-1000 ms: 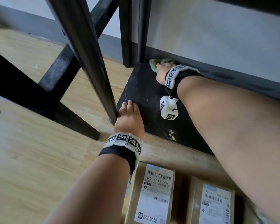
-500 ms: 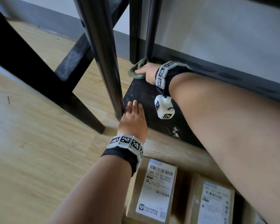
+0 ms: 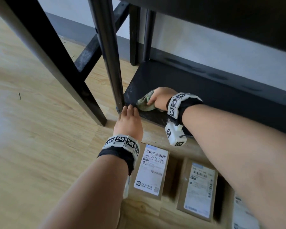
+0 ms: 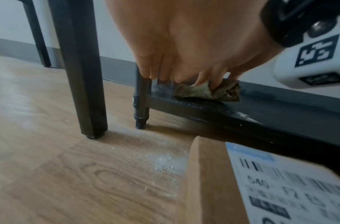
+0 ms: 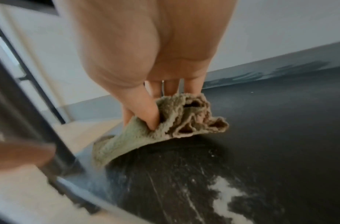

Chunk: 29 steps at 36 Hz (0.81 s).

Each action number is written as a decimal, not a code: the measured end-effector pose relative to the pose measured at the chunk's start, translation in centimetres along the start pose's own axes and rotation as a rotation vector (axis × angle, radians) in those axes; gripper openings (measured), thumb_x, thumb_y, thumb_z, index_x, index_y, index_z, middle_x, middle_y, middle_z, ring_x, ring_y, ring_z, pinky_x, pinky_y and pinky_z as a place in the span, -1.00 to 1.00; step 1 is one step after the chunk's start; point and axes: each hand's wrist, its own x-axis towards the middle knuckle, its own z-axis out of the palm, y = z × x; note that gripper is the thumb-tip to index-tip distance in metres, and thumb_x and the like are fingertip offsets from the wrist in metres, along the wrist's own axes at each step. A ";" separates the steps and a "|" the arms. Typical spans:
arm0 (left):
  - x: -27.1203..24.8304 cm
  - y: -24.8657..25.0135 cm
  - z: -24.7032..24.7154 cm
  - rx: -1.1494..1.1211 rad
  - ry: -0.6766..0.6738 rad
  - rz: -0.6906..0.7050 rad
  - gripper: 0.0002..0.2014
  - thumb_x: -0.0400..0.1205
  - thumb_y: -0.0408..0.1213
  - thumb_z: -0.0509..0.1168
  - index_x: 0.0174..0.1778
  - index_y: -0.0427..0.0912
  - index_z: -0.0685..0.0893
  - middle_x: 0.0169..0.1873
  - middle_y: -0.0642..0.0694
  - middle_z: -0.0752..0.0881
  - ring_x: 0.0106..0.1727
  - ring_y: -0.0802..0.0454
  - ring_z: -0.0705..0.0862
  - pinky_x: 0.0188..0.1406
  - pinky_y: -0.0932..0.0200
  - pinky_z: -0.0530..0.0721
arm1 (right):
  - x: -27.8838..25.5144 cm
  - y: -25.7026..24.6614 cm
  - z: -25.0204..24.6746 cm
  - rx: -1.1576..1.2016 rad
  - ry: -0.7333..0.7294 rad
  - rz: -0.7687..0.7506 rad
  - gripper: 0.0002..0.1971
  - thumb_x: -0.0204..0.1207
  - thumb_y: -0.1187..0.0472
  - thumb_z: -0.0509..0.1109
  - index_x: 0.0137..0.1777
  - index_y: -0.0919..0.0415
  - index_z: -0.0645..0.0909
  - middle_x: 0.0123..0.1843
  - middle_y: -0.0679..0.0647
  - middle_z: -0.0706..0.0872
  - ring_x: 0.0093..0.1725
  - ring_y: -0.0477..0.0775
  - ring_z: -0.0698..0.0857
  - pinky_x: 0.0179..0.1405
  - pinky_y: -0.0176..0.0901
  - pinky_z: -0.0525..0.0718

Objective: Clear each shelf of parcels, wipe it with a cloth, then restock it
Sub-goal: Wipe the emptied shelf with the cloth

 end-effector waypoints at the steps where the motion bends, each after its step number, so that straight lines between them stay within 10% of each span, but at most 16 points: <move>1: -0.3 -0.1 -0.1 0.003 -0.004 -0.003 -0.45 0.66 -0.45 -0.01 0.62 -0.30 0.10 0.64 -0.19 0.10 0.66 -0.12 0.01 0.61 0.04 0.11 | -0.5 0.5 -0.3 0.011 0.024 -0.017 -0.78 0.52 0.22 0.42 0.08 0.00 0.82 0.10 -0.03 0.79 0.08 0.05 0.71 0.07 -0.20 0.61; 9: -0.2 -0.3 1.1 0.044 -0.070 -0.004 -0.41 0.67 -0.47 -0.03 0.66 -0.29 0.01 0.66 -0.17 0.01 0.67 -0.11 -0.06 0.65 0.05 -0.01 | 0.0 5.0 -2.9 -0.105 0.192 0.174 -0.61 0.61 0.16 0.12 0.39 0.03 0.54 0.37 0.16 0.64 0.30 0.27 0.62 0.33 0.14 0.57; 15: 0.7 -0.7 1.7 0.047 -0.078 -0.021 -0.43 0.68 -0.45 -0.03 0.65 -0.29 0.04 0.66 -0.17 0.03 0.67 -0.11 -0.04 0.63 0.06 0.00 | 1.6 4.5 -0.9 -0.155 0.133 0.266 -0.47 0.69 0.20 0.07 0.67 0.06 0.16 0.67 0.35 0.07 0.64 0.41 0.11 0.60 0.25 0.17; 29: -0.2 0.2 1.0 0.000 -0.083 -0.068 -0.42 0.62 -0.49 0.02 0.61 -0.28 0.16 0.63 -0.17 0.13 0.65 -0.12 0.04 0.64 0.00 0.10 | -3.7 2.0 3.8 0.043 0.091 0.075 -0.54 0.59 -0.02 0.34 0.46 0.08 0.50 0.39 0.14 0.51 0.33 0.18 0.59 0.26 -0.05 0.57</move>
